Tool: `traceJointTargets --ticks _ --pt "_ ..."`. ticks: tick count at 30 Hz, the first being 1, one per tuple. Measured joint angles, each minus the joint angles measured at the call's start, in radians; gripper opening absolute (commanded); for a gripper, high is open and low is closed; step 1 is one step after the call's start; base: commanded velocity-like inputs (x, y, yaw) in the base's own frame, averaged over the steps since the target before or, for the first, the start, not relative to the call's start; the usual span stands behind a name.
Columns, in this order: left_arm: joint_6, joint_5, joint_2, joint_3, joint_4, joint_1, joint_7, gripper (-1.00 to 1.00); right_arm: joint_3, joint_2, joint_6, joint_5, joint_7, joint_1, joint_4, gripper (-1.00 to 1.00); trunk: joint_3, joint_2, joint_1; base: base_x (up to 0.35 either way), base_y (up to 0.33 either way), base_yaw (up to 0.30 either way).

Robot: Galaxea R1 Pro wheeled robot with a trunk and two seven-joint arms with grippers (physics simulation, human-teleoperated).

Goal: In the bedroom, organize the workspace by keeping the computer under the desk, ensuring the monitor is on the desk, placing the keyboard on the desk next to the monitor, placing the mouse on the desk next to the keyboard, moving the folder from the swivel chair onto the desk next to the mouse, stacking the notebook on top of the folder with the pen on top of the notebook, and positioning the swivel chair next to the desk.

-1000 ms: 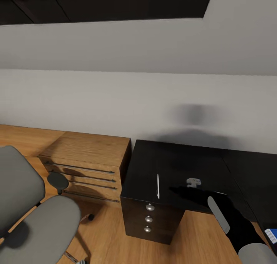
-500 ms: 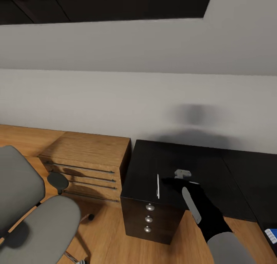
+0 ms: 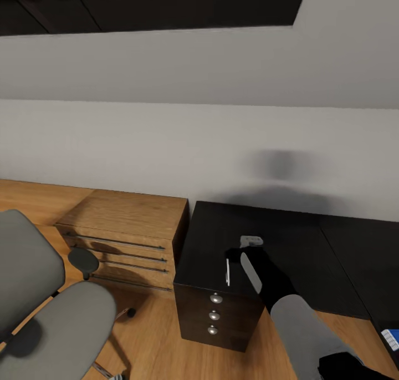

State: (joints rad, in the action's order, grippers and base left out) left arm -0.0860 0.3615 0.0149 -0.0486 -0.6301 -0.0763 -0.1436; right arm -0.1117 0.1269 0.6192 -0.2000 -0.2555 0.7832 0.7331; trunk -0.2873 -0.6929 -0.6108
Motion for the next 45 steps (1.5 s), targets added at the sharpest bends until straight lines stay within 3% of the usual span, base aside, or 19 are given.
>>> traceJointTargets --ticks 9,24,32,45 --pt "0.0 0.0 0.001 0.001 0.0 0.0 0.0 1.0 -0.004 0.031 0.0 0.007 -0.003 0.013 -0.042 1.0 0.0 0.0 0.0 0.039 0.006 0.0" --pt "0.0 0.003 0.002 0.049 0.0 0.0 0.001 1.0 -0.003 0.034 0.009 0.009 -0.028 0.016 -0.119 1.0 0.0 0.0 0.0 0.09 0.026 0.0" --pt "0.0 0.003 0.002 0.053 0.0 0.0 0.002 1.0 -0.001 0.036 0.06 0.006 -0.088 0.06 -0.19 1.0 0.0 0.0 0.0 0.002 0.001 0.0" --pt "0.0 0.003 0.002 0.054 0.0 0.0 0.002 1.0 0.005 0.032 0.094 -0.003 -0.101 0.069 -0.198 1.0 0.0 0.0 0.0 0.0 0.0 0.0"
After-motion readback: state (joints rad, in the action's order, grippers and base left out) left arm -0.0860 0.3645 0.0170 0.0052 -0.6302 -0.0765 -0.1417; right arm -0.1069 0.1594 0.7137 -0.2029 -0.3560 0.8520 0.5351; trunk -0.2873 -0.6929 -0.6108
